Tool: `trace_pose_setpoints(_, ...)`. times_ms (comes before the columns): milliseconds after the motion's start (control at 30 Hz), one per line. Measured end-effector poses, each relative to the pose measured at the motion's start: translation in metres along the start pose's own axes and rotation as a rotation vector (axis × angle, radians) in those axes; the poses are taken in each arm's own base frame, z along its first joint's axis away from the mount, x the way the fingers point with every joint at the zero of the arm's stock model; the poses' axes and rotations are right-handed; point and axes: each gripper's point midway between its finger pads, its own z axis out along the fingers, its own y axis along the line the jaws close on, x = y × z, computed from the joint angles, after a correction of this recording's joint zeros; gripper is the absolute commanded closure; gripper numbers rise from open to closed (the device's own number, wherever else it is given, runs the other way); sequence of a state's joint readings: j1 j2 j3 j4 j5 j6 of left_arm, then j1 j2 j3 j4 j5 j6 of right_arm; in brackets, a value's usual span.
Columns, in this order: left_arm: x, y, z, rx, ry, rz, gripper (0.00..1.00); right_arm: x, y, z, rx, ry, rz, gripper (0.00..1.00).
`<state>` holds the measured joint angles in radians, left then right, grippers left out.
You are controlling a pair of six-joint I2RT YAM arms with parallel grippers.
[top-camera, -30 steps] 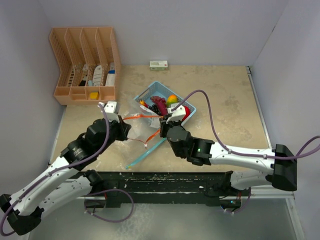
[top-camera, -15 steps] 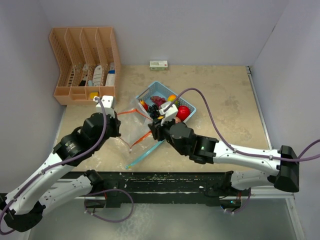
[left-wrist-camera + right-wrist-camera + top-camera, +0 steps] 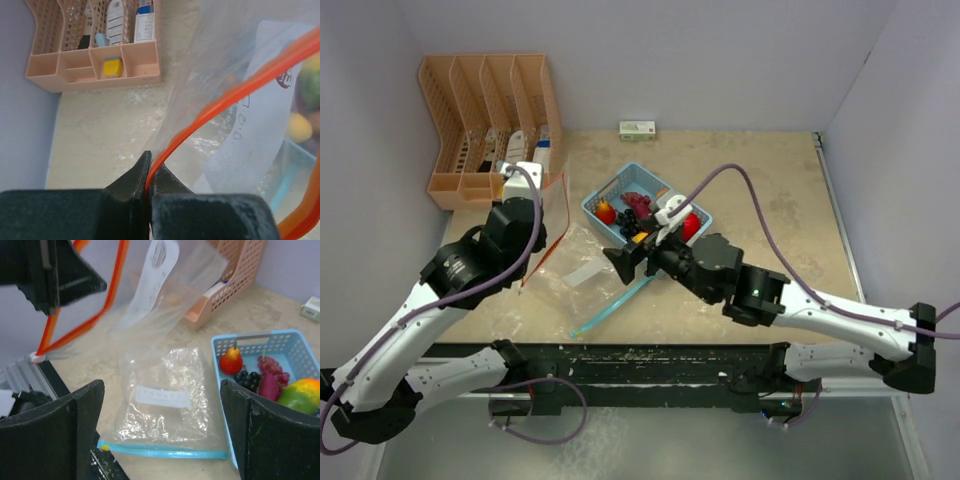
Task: Place the food in the zip-top bag and seal the zipper
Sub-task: Open the zipper of the food storage bag, then pick up the fake fruit from the bin.
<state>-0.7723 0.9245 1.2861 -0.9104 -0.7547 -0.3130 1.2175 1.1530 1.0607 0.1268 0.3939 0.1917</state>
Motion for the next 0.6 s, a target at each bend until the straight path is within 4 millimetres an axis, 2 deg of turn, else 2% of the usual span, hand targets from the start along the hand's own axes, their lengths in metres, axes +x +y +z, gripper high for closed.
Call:
trace_pose_setpoints(100,0.003,0.0,0.008,-0.038,0.016,0.041,1.0,-0.021,-0.018,-0.015,0.044,-0.063,0.026,0.01)
trace_pose_setpoints(200,0.014,-0.011,0.023,-0.048,0.047,0.075,1.0,-0.027,-0.056,-0.015,0.163,-0.071,0.029,0.01)
trace_pose_setpoints(267,0.024,-0.022,0.035,-0.041,0.068,0.091,1.0,-0.017,-0.093,-0.008,0.278,-0.026,0.013,0.0)
trace_pose_setpoints(333,0.037,-0.037,0.048,-0.017,0.091,0.1,1.0,-0.002,-0.131,0.002,0.393,0.042,0.021,0.05)
trace_pose_setpoints(400,0.051,-0.055,0.061,0.02,0.113,0.103,1.0,0.018,-0.158,0.012,0.483,0.099,0.099,0.06)
trace_pose_setpoints(500,0.064,-0.073,0.075,0.061,0.126,0.099,1.0,0.042,-0.188,0.027,0.583,0.166,0.191,0.07)
trace_pose_setpoints(600,0.067,-0.085,0.082,0.093,0.11,0.078,1.0,0.057,-0.209,0.043,0.644,0.2,0.257,0.09)
